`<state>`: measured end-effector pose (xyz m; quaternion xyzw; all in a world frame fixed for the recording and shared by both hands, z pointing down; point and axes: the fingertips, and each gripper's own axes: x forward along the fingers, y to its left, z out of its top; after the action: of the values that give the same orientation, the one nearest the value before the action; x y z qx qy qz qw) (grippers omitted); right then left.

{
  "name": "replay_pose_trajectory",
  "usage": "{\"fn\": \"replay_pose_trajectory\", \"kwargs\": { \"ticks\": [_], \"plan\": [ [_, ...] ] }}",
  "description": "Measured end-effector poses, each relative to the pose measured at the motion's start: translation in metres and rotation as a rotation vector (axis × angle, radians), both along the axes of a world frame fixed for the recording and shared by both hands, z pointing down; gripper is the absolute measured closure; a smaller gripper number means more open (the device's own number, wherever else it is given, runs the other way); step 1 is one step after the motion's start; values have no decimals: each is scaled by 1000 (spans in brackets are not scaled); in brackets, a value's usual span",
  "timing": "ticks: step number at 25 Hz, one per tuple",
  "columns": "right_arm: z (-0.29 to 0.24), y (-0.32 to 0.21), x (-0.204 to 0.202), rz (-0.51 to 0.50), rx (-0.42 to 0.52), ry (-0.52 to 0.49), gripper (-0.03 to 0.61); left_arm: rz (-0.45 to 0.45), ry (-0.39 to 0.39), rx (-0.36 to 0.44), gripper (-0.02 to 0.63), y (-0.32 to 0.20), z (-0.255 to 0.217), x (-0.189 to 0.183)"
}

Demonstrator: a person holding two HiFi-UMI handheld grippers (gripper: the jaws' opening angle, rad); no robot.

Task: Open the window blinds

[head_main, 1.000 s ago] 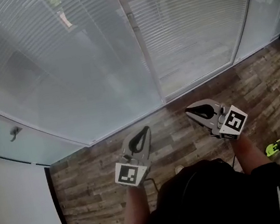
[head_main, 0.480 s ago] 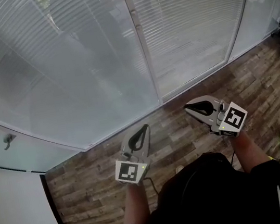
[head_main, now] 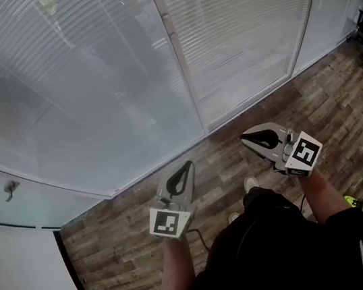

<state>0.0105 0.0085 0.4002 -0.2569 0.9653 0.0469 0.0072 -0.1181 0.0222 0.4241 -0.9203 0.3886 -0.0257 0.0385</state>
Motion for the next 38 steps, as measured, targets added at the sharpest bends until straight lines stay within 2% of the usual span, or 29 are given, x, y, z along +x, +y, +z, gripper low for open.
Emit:
{"fn": "replay_pose_trajectory", "kwargs": {
  "ticks": [7, 13, 17, 25, 38],
  "plan": [
    [6, -13, 8, 5, -22, -7, 574, 8, -21, 13, 609, -13, -3, 9],
    [8, -49, 6, 0, -27, -34, 574, -11, -26, -4, 609, -37, 0, 10],
    [12, -80, -1, -29, -34, -45, 574, -23, -62, -17, 609, -65, 4, 11],
    [-6, -142, 1, -83, 14, -42, 574, -71, -76, -5, 609, -121, -11, 13],
    [-21, -226, 3, -166, 33, -61, 574, -172, -91, 21, 609, -191, -25, 17]
  ]
}}
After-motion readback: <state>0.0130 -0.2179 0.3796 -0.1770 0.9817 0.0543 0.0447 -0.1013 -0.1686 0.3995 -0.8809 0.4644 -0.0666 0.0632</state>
